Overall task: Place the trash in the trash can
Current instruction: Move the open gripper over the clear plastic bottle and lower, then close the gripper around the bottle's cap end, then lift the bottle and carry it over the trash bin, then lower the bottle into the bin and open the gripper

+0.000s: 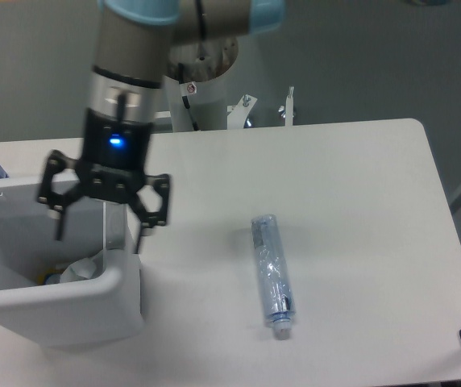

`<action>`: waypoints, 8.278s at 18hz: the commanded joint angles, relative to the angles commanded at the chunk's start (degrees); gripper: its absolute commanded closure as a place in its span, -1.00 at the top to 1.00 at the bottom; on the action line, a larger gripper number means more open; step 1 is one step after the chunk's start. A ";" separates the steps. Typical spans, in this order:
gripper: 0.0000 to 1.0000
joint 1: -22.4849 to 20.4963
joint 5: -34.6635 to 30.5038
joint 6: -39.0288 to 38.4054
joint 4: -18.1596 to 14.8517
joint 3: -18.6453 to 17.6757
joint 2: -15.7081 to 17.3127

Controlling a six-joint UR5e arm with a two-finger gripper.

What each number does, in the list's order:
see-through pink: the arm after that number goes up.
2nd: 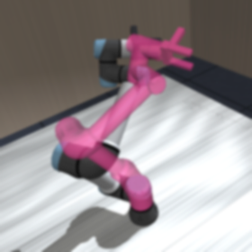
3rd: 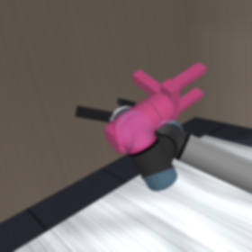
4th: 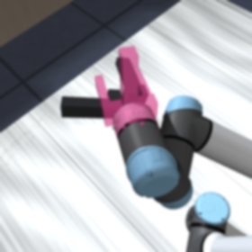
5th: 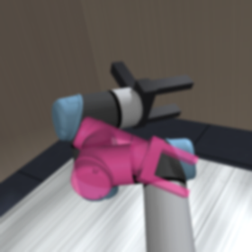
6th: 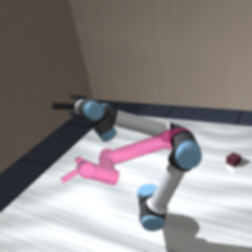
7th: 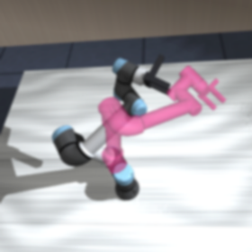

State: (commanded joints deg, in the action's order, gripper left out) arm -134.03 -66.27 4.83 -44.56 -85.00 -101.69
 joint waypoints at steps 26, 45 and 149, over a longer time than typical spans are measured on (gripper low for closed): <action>1.00 -12.14 -11.16 15.03 -0.09 2.38 -14.94; 1.00 -8.01 -13.79 15.29 -0.09 3.70 -26.28; -0.28 16.34 -2.29 0.09 5.10 15.92 -10.11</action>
State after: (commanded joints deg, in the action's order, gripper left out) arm -117.69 -68.55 4.92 -39.46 -69.08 -111.80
